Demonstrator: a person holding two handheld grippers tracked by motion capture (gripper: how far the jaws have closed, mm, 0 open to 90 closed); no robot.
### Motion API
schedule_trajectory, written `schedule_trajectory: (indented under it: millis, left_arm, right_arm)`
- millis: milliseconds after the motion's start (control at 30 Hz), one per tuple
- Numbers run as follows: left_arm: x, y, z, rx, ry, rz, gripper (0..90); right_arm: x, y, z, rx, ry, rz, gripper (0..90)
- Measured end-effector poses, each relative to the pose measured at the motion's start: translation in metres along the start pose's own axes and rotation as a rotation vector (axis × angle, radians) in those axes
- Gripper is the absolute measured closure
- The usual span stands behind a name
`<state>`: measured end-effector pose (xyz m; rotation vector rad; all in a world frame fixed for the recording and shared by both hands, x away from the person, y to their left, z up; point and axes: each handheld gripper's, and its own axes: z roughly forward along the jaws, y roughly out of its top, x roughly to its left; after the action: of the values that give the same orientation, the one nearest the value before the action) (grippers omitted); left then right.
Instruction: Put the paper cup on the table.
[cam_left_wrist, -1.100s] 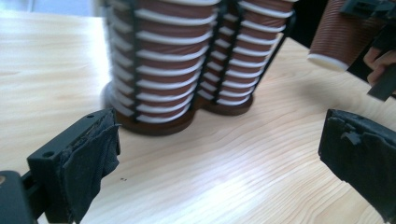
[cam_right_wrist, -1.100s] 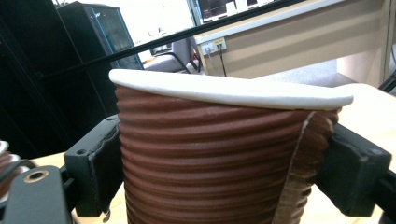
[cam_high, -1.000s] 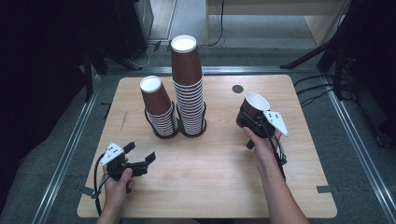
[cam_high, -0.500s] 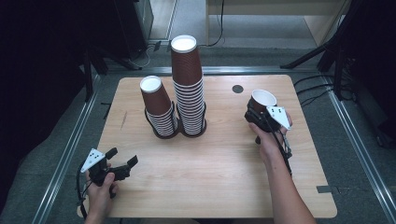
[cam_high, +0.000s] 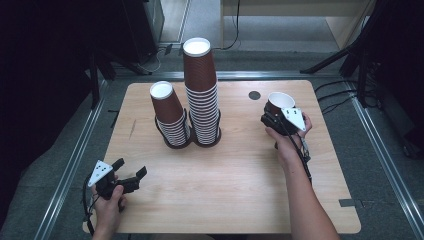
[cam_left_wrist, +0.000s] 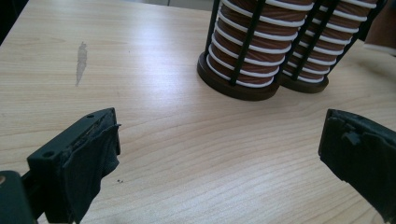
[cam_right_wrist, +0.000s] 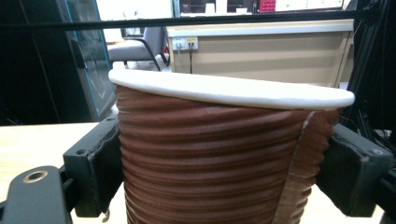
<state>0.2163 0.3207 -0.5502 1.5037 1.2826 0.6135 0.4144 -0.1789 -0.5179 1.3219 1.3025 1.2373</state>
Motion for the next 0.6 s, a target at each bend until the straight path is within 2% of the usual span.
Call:
schedule_trajectory:
  millis: [100, 233, 400, 600]
  left_arm:
    - [0.002, 0.0, 0.0, -0.006, -0.006, -0.016, 0.0]
    - [0.001, 0.0, 0.001, -0.002, -0.006, -0.013, 0.0]
    - [0.002, 0.0, 0.001, -0.004, -0.008, -0.014, 0.0]
    - [0.001, 0.0, 0.001, -0.003, -0.009, -0.014, 0.0]
  right_arm:
    - [-0.001, -0.003, 0.005, 0.023, -0.008, -0.008, 12.5]
    - [0.0, -0.007, 0.011, 0.047, -0.012, -0.021, 12.5]
    - [0.004, -0.01, 0.017, 0.056, -0.024, -0.041, 12.1]
    - [0.005, -0.014, 0.023, 0.072, -0.043, -0.04, 11.8]
